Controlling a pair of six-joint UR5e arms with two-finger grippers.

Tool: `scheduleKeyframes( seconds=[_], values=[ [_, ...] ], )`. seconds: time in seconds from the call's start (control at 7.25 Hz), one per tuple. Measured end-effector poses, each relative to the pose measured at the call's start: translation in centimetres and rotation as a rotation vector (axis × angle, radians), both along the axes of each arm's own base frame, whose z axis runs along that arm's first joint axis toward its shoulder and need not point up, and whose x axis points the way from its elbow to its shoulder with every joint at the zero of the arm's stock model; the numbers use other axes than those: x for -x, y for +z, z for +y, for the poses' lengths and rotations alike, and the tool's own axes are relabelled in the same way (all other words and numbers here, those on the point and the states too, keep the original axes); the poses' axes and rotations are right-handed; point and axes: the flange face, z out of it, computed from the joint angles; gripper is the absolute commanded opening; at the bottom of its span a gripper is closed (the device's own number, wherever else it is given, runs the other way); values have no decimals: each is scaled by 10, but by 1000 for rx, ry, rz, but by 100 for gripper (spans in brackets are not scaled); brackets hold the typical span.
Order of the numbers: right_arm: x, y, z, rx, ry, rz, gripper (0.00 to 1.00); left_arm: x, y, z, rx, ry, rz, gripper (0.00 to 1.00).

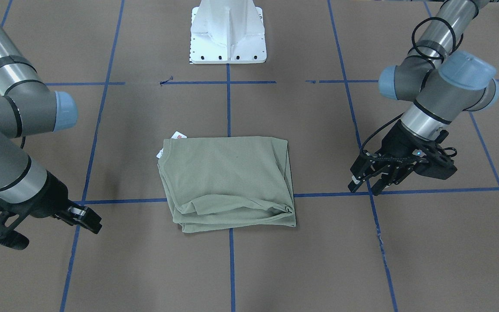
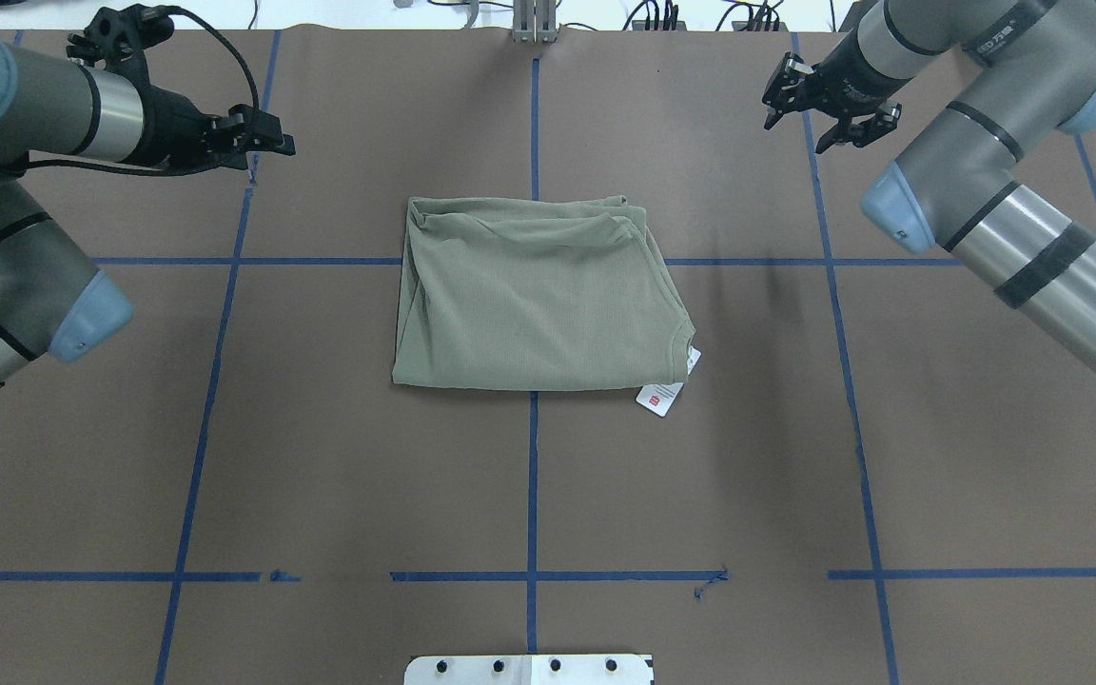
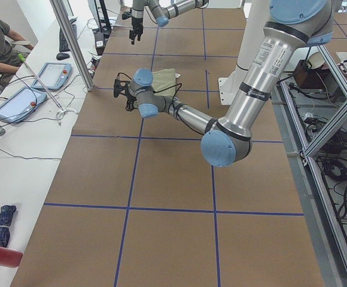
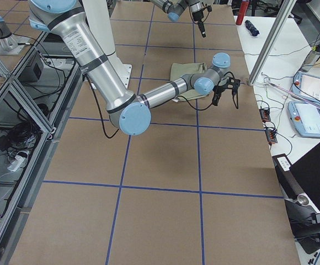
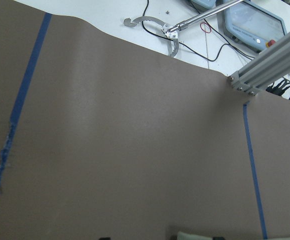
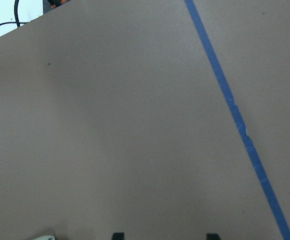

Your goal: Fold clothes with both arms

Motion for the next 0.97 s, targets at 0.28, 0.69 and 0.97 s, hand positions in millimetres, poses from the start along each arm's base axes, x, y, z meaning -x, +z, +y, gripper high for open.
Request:
scheduleKeyframes(
  seconds=[0.28,0.69,0.97],
  values=[
    [68,-42,49,-21,-60,-4,0,12,5,6,2,26,5,74],
    [187,-95,109,-50,-66,16,0,15,6,6,5,34,8,75],
    [234,-99,98,-39,-59,67,0,16,5,5,4,33,9,75]
  ],
)
